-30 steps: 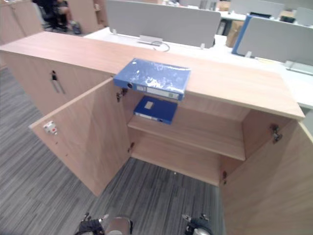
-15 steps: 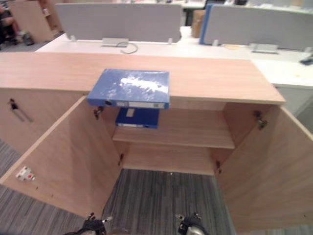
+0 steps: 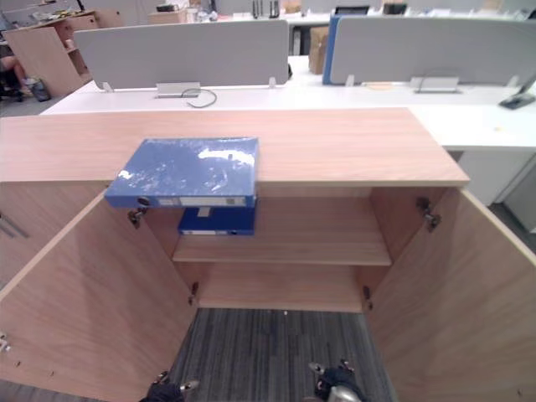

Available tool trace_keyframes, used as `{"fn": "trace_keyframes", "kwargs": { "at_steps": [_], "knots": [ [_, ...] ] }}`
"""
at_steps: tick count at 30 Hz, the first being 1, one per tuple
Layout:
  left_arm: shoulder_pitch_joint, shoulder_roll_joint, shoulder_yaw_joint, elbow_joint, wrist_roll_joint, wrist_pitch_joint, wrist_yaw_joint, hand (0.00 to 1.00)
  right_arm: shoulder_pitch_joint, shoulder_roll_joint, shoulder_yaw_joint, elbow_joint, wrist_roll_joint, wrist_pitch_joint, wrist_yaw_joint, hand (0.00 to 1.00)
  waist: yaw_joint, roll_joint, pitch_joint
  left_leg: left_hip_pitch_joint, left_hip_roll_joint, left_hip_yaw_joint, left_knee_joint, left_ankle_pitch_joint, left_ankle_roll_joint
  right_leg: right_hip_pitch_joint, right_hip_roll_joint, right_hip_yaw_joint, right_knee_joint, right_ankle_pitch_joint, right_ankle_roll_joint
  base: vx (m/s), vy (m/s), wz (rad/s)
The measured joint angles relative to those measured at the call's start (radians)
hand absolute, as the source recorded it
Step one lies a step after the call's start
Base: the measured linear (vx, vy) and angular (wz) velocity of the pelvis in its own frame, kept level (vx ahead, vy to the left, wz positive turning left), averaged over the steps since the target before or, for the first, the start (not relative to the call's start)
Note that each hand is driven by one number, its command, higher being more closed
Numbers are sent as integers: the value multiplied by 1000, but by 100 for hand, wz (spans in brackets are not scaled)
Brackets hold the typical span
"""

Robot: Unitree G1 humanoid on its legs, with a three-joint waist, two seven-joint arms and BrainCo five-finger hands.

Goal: Walk over to the cabinet, pick up the folder, carry it to the office cabinet, place the folder inside the office cabinet, then close the office cabinet door

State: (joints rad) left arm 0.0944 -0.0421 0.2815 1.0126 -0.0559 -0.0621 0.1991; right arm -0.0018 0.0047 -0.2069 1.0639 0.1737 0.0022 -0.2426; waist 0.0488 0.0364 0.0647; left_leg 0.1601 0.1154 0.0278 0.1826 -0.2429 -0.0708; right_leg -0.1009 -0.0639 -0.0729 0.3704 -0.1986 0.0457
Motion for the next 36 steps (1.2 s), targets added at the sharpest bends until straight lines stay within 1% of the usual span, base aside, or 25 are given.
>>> {"fn": "trace_keyframes", "kwargs": {
  "at_steps": [1,3,4,5,6,7,8,9,10,11,12,13,14,15,16,19,20,21,22,23,24,25,27,31,36],
  "knots": [
    [-2,-1,12,0,0,2,-1,0,0,0,1,3,0,0,0,0,0,0,2,1,25,-31,5,0,0,20,28,-13,-20,-2,-12,352,-286,13],
    [-3,1,17,-2,0,3,-2,0,0,0,0,10,0,-2,0,0,-1,3,7,-5,53,-50,64,-10,-17,73,52,-39,-64,-2,-25,272,-203,18],
    [-3,3,17,-5,-4,3,-8,0,3,-1,-1,12,0,-3,0,0,-2,-2,17,-39,69,-60,173,-26,-44,124,66,-50,-103,-3,-32,251,-128,33],
    [-4,7,19,-22,-18,4,-19,0,6,-4,1,11,0,-3,0,0,-2,2,22,-111,75,-76,363,-30,-58,166,72,-63,-135,-6,-38,231,-107,33],
    [-5,6,21,-28,-29,4,-26,0,8,-6,2,10,0,-3,0,0,-2,1,25,-165,80,-79,475,-16,-72,187,76,-66,-152,-6,-40,165,-57,21],
    [-4,5,29,-40,-56,3,-36,0,7,-9,4,10,0,-3,1,0,2,6,32,-254,99,-73,658,-3,-82,225,79,-69,-179,-6,-49,151,-18,2],
    [-3,7,29,-44,-81,3,-44,0,4,-9,4,12,0,-2,1,0,5,4,34,-298,113,-39,731,-30,-81,252,80,-66,-195,-6,-49,244,29,-9],
    [-2,16,16,-55,-122,2,-60,0,7,-8,1,12,0,-1,1,0,8,1,38,-333,123,11,738,-56,-71,287,74,-62,-215,-6,-49,204,33,-14],
    [0,22,0,-60,-143,2,-69,0,7,-8,0,11,0,-1,1,0,10,1,41,-343,122,35,714,-65,-60,298,69,-60,-224,-6,-49,195,93,-18],
    [7,38,-49,-69,-193,3,-84,0,8,-9,-4,8,0,0,2,0,12,1,44,-355,107,68,608,-68,-50,311,57,-57,-230,-7,-48,143,137,-19],
    [23,51,-108,-96,-244,5,-102,0,14,-10,-6,-3,0,2,5,0,11,7,41,-348,82,76,416,-24,-29,314,57,-58,-230,-8,-34,223,209,-17],
    [30,67,-132,-116,-266,6,-113,0,17,-6,-6,-8,-1,1,6,0,15,-2,40,-331,67,82,385,-26,-6,314,54,-50,-231,-11,-24,248,196,2],
    [49,102,-175,-173,-344,7,-129,0,18,15,-6,-10,-2,5,12,0,15,-47,52,-294,19,91,304,9,18,308,17,-51,-228,-2,-13,248,161,29],
    [70,119,-211,-233,-434,12,-149,0,31,23,-7,-12,-3,6,15,0,9,-76,44,-270,-13,90,235,41,31,299,-12,-54,-221,10,-9,209,115,40],
    [82,120,-230,-265,-468,16,-156,0,36,23,-6,-14,-3,6,16,0,11,-82,40,-256,-24,89,206,51,38,298,-20,-54,-217,20,-3,208,127,36],
    [166,122,-286,-453,-626,17,-175,0,44,28,9,-36,-17,14,19,0,19,-71,33,-177,-34,92,66,105,47,272,-26,-47,-142,64,6,208,101,11],
    [191,124,-300,-518,-672,17,-177,0,56,34,13,-56,-38,16,22,0,20,-61,27,-156,-24,86,26,118,49,255,-14,-42,-126,36,3,124,-5,11],
    [199,124,-303,-541,-687,15,-178,0,60,37,16,-62,-40,17,22,0,20,-62,25,-153,-22,82,18,121,47,261,-6,-35,-169,16,0,103,-58,16],
    [206,126,-320,-580,-709,15,-176,0,71,31,45,-83,-43,21,21,0,23,-67,24,-150,-33,77,6,123,44,262,-4,-34,-297,43,-10,43,-72,15],
    [209,129,-335,-607,-711,17,-172,0,75,28,52,-89,-46,25,21,0,23,-73,24,-147,-51,72,-1,125,42,255,-14,-40,-318,80,1,26,-89,19],
    [212,126,-343,-624,-711,21,-167,0,78,21,53,-90,-48,29,21,0,22,-68,18,-140,-57,66,-12,129,36,267,-16,-40,-322,77,5,66,-105,15],
    [240,116,-361,-693,-706,25,-160,0,79,7,55,-90,-57,41,20,0,22,-46,4,-132,-53,63,-34,142,33,265,-15,-40,-323,77,5,94,-114,9],
    [284,102,-364,-807,-680,25,-152,0,81,-2,56,-90,-59,46,19,0,24,-36,1,-107,-39,62,-75,159,21,273,0,-47,-323,77,5,74,-99,7],
    [323,81,-357,-967,-580,25,-102,0,105,-14,55,-92,-77,54,2,0,31,-40,-1,-70,-17,21,-117,173,8,300,25,-66,-310,77,5,0,-67,23],
    [353,25,-307,-1131,-419,12,-21,0,137,-16,51,-121,-77,54,-15,0,56,-44,0,-79,-37,-5,-119,183,14,303,4,-96,-296,77,5,-45,27,15]
  ]
}}
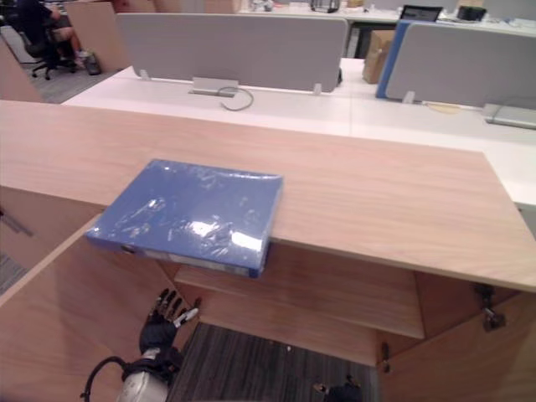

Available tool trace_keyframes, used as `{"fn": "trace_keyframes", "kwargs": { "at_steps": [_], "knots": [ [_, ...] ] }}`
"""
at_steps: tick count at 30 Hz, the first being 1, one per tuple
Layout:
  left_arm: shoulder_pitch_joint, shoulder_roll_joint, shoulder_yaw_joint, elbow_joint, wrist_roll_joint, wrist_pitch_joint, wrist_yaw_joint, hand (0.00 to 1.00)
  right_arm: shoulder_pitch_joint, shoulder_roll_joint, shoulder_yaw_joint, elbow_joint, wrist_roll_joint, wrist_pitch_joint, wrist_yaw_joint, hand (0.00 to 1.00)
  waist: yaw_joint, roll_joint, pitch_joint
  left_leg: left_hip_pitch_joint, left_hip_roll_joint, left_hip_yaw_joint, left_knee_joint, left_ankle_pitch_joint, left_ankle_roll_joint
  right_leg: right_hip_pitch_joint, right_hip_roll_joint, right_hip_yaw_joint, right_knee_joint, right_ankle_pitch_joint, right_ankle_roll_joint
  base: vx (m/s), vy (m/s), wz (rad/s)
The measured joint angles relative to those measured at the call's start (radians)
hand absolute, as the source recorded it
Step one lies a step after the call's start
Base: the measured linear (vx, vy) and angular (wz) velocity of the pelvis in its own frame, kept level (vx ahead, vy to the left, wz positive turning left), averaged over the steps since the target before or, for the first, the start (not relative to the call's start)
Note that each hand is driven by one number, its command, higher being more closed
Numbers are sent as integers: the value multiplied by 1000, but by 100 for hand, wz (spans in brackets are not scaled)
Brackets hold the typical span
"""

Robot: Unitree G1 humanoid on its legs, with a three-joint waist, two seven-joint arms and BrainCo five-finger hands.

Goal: Walk over to the cabinet, pick up the folder, carry it to the office cabinet, place the folder inside the office cabinet, then close the office cabinet door

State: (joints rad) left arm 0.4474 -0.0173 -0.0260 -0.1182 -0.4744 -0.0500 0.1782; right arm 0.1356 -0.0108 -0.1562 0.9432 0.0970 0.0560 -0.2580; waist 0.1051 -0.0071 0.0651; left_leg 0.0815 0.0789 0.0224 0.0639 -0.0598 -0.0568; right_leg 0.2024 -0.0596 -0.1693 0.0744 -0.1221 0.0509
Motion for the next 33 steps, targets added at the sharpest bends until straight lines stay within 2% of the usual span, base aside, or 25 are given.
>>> {"fn": "trace_keyframes", "kwargs": {
  "at_steps": [6,9,10,15,19,20,24,29,33],
  "knots": [
    [7,-63,75,-111,96,-38,108,0,20,14,-1,-8,6,-2,-10,0,22,-22,-1,-51,-38,-79,32,4,14,7,-27,-45,3,0,0,-73,63,39],
    [11,-65,91,-127,152,-38,155,0,24,23,2,-9,26,-3,-16,0,29,-34,-8,-65,-43,-98,32,14,19,5,-29,-67,3,0,1,-72,12,31],
    [20,-69,107,-155,184,-38,184,0,24,35,-1,-12,41,-5,-21,0,40,-47,-8,-66,-46,-112,28,20,17,7,-29,-75,3,1,1,-67,6,14],
    [40,-81,158,-219,282,-38,259,0,35,63,-1,-46,44,-12,-28,0,45,-68,-14,-80,-58,-144,17,35,25,5,-35,-98,2,3,5,-76,16,22],
    [51,-86,206,-279,437,-36,359,0,34,74,3,-46,50,-15,-40,0,51,-74,-19,-78,-62,-151,-25,69,30,-7,-41,-106,0,10,17,-84,25,8],
    [51,-86,212,-300,510,-34,404,0,34,75,2,-47,50,-18,-46,0,51,-75,-19,-77,-66,-152,-36,78,32,-10,-44,-107,-2,10,17,-92,20,4],
    [28,-71,176,-399,723,-31,500,0,31,75,0,-44,49,-20,-59,0,48,-76,-21,-62,-72,-153,-102,127,34,-12,-50,-109,-27,9,19,-96,9,1],
    [-77,-7,50,-428,925,-24,518,0,10,73,2,-5,39,-25,-59,0,38,-78,-38,-58,-62,-143,-150,177,25,-47,-43,-95,-35,3,26,-86,4,-3],
    [-130,83,20,-421,1045,-1,509,0,-24,68,1,56,34,-41,-59,0,20,-81,-48,-57,-54,-112,-150,182,17,-63,-36,-49,-41,10,25,-28,3,-29]
  ]
}}
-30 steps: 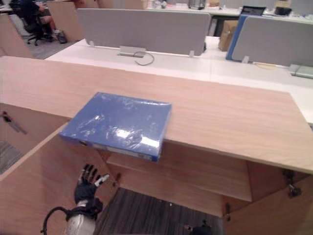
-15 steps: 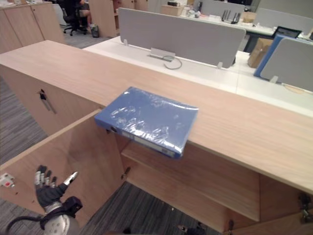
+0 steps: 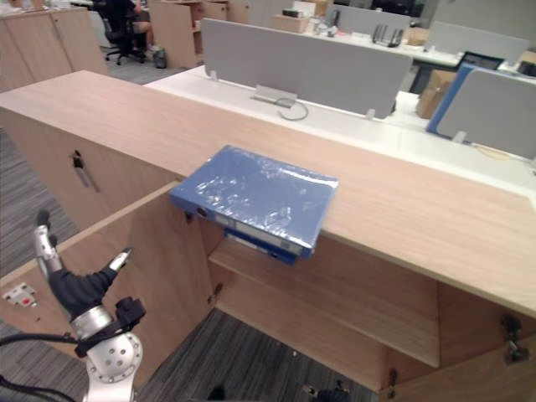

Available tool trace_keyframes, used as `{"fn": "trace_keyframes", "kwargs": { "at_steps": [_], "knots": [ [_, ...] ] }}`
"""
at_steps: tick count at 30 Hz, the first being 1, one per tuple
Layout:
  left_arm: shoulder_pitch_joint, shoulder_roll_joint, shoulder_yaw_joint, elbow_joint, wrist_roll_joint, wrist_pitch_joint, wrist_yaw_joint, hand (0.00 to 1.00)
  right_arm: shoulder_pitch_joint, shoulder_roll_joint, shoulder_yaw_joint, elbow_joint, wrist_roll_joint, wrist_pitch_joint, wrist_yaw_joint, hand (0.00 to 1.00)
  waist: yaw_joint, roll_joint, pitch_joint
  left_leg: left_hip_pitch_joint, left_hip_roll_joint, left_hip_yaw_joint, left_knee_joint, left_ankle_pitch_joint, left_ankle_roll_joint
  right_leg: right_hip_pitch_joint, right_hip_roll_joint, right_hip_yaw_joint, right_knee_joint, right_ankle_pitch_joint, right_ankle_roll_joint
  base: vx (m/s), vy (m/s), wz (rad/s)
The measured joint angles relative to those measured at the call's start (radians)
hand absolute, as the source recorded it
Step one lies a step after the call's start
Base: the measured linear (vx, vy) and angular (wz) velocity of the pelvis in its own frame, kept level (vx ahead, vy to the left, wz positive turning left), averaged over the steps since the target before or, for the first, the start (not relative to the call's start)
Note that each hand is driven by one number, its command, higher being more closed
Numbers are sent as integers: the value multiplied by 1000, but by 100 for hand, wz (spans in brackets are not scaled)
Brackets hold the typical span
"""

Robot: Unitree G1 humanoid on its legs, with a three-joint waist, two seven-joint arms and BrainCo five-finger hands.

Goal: Walk over to the cabinet, pick up the folder, carry it to the office cabinet, place the folder inside the office cabinet, then close the office cabinet door

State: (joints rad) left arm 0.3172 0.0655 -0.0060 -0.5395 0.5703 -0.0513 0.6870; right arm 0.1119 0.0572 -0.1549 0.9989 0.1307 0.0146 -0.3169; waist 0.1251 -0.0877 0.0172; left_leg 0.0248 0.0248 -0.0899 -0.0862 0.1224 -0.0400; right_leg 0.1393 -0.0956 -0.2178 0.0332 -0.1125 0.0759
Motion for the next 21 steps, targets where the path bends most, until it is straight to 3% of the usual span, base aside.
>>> {"fn": "trace_keyframes", "kwargs": {
  "at_steps": [8,12,21],
  "knots": [
    [-167,170,-3,257,192,63,-79,0,-41,-34,-32,88,-36,-4,22,0,-30,4,1,-2,-6,32,0,3,5,-11,5,40,-22,23,-2,10,5,-14],
    [-203,243,0,331,265,71,-115,0,-51,-53,-62,105,-47,-4,42,0,-31,9,4,2,-7,39,-1,0,5,-11,4,51,-23,24,-3,14,3,-7],
    [-245,303,2,436,312,85,-149,0,-77,-87,-101,108,-75,-4,56,0,-52,21,12,9,-8,47,-6,-5,4,-11,2,60,-24,24,-4,-7,2,-3]
  ]
}}
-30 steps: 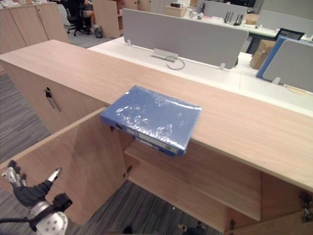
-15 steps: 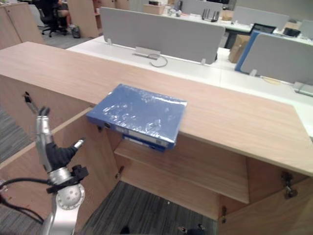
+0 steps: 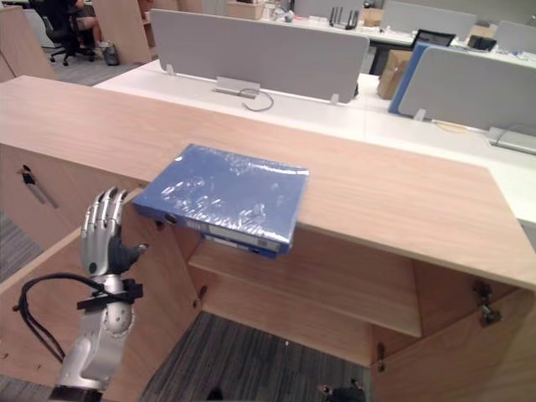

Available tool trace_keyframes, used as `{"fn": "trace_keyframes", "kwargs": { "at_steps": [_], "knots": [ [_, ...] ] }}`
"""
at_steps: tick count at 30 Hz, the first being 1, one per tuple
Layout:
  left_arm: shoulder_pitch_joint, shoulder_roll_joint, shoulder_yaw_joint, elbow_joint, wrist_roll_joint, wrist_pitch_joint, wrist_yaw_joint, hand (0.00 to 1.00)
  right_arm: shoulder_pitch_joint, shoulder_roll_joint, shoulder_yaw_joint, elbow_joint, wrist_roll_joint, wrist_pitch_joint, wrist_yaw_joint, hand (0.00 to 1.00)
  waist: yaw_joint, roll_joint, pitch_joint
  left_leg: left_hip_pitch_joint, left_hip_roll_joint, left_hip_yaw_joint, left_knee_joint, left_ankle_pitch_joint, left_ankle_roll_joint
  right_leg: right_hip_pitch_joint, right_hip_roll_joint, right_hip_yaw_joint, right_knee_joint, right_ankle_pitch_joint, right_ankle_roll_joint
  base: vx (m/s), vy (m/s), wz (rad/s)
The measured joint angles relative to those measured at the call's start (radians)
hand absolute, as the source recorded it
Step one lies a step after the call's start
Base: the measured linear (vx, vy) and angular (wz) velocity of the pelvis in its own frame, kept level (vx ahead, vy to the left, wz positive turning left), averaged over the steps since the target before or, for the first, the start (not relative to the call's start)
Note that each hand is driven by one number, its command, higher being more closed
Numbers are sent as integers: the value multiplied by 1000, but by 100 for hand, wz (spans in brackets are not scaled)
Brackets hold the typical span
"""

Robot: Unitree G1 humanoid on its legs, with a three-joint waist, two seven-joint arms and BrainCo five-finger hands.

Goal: Walk over to the cabinet, pick up the folder, carry it to the office cabinet, place the folder inside the office cabinet, then close the office cabinet door

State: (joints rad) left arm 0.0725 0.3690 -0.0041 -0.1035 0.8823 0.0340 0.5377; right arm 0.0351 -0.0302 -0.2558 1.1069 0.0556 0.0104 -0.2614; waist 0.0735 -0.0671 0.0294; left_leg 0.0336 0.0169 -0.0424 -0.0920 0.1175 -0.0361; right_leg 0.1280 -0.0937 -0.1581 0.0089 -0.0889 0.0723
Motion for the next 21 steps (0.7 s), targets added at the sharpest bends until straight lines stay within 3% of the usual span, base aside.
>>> {"fn": "trace_keyframes", "kwargs": {
  "at_steps": [12,21],
  "knots": [
    [-125,79,-95,142,23,-3,-42,0,-30,-17,-39,24,-37,1,21,0,-23,11,7,4,-11,7,4,-5,5,9,-9,3,-17,4,-6,0,0,0],
    [-190,87,-144,181,24,-3,-47,0,-53,-46,-71,27,-37,4,22,0,-36,26,14,5,-12,13,4,-6,6,12,-9,6,-28,10,-14,-2,1,-1]
  ]
}}
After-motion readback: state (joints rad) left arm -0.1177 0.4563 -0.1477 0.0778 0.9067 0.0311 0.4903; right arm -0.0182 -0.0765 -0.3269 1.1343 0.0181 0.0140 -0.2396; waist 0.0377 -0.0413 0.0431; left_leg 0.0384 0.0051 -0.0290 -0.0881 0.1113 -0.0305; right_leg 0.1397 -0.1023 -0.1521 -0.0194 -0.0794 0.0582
